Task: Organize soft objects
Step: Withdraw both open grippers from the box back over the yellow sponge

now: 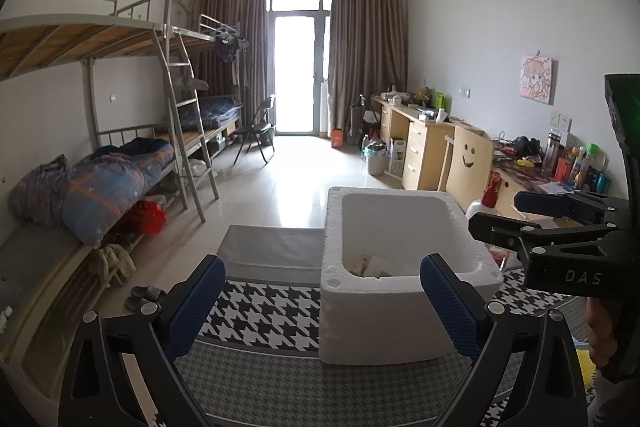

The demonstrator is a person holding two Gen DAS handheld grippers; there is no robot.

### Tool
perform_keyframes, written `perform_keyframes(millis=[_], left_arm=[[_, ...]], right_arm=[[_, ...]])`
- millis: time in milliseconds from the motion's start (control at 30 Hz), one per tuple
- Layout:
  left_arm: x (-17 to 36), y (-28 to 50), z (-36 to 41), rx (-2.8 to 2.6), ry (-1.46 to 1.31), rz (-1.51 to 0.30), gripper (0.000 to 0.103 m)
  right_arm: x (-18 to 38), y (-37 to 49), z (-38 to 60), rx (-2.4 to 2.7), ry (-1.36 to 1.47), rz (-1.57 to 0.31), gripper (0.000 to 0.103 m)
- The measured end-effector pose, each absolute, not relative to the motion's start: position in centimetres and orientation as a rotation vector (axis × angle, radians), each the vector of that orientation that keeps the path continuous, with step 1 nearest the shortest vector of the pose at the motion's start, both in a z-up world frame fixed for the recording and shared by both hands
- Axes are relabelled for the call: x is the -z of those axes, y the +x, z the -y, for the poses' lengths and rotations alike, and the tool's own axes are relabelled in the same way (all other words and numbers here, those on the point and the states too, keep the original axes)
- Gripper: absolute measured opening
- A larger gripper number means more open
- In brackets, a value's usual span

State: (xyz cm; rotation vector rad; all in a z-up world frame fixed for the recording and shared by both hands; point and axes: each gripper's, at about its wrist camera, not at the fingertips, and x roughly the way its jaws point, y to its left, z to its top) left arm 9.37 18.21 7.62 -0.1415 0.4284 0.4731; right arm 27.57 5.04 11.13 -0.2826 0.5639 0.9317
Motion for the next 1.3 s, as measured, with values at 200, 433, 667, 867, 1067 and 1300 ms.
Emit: perform_keyframes(millis=[200,433,667,867,1067,1300], left_arm=[[-8.2,8.9,-17.1,-0.458,-0.130,-0.407,0.102],[-8.2,8.4,-16.1,-0.441,-0.123,-0.402,0.102],[-8.3,7.5,-15.3,-0.408,-0.121,-0.383,0.102],[-8.1,7.0,-14.0,-0.384,-0.106,-0.371,0.102],[-7.7,6.6,-12.8,-0.354,-0.104,-0.367,0.102],[-7.2,6.3,-11.5,-0.324,-0.099,-0.364,0.102]], right_arm=[[-11.3,26.8,-3.6,-0.923,-0.249,-0.539,0.091],[-11.3,26.4,-1.9,-0.911,-0.217,-0.523,0.095],[-11.5,25.0,0.0,-0.915,-0.192,-0.501,0.095],[-11.3,23.7,1.5,-0.918,-0.189,-0.471,0.095],[-10.7,23.2,2.9,-0.905,-0.170,-0.463,0.095],[-9.8,22.9,4.5,-0.879,-0.166,-0.450,0.095]])
